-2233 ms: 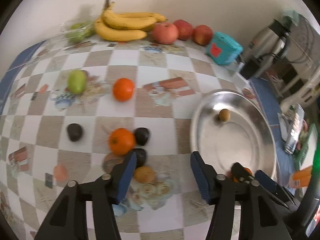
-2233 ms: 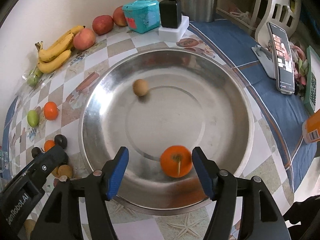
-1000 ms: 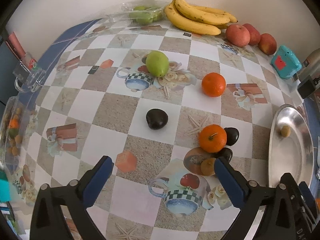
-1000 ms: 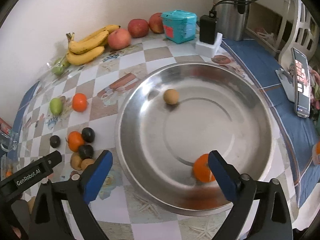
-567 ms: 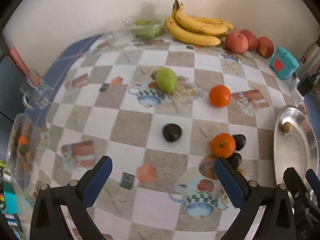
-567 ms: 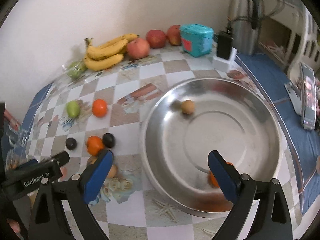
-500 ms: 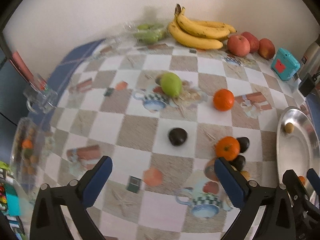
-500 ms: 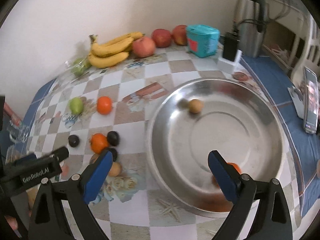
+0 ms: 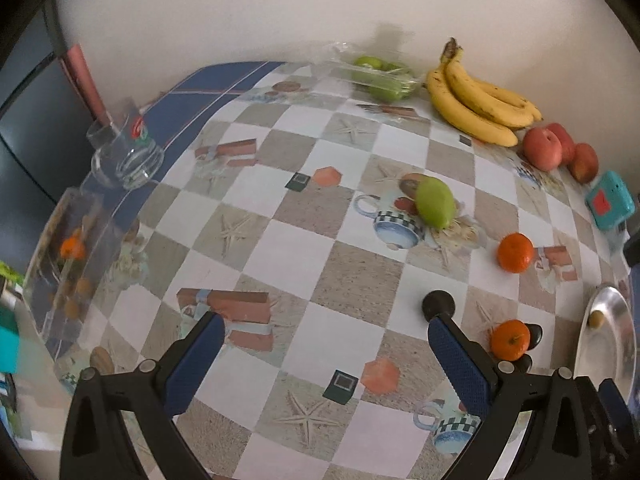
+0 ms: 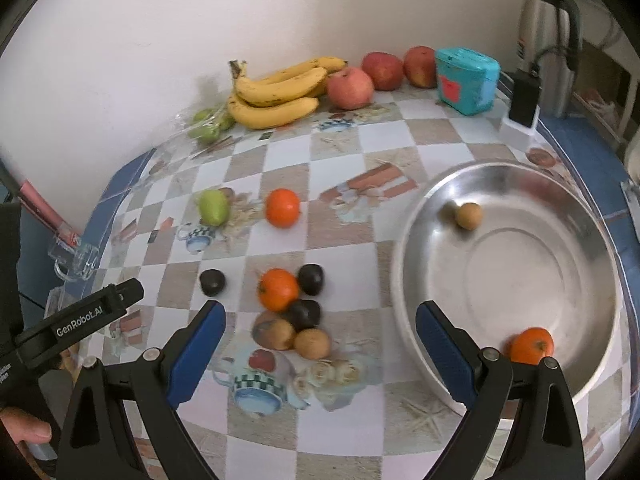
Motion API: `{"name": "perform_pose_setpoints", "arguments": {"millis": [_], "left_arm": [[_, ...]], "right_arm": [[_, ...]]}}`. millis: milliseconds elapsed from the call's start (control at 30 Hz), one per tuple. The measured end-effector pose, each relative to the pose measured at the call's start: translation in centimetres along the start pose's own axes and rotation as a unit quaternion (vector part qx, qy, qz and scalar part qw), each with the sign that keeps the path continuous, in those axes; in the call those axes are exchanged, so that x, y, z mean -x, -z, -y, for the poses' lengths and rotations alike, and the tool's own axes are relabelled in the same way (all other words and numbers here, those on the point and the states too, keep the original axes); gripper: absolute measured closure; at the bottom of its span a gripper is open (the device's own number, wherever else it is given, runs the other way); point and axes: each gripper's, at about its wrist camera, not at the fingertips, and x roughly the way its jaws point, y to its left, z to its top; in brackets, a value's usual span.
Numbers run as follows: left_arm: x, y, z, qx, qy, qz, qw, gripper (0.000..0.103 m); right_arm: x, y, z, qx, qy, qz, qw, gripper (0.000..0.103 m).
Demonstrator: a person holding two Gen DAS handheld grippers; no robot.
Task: Organize fruits
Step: 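Move the right gripper back to the fruit pile toward a brown kiwi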
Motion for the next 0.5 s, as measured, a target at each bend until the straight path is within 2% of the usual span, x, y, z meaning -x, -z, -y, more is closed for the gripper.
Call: {"name": "perform_pose_setpoints", "arguments": {"millis": [233, 267, 367, 500], "left_arm": [[-0.7, -0.1, 0.4, -0.001, 0.005, -0.014, 0.9999, 0.000], [-0.9, -0.1, 0.4, 0.004, 0.003, -0.016, 0.9999, 0.000], [-1.2, -0.2, 0.0, 0.017, 0.004, -0.019, 0.9997, 0.000], [-1.7, -0.2, 0.3, 0.021, 0.023, -0.029, 0.9991, 0.000]], "right_arm": [[-1.3, -0.6, -1.9, 0.017, -0.014, -0.013, 1.000, 0.008], [-1.6, -0.8, -2.0, 0.019, -0.012, -0.017, 1.000, 0.010], [-2.4, -1.0, -2.0, 0.025, -0.003, -0.028, 0.999, 0.025], [-3.2, -0.6, -1.0, 0.014, -0.006, -0.050, 0.999, 0.031]]}}
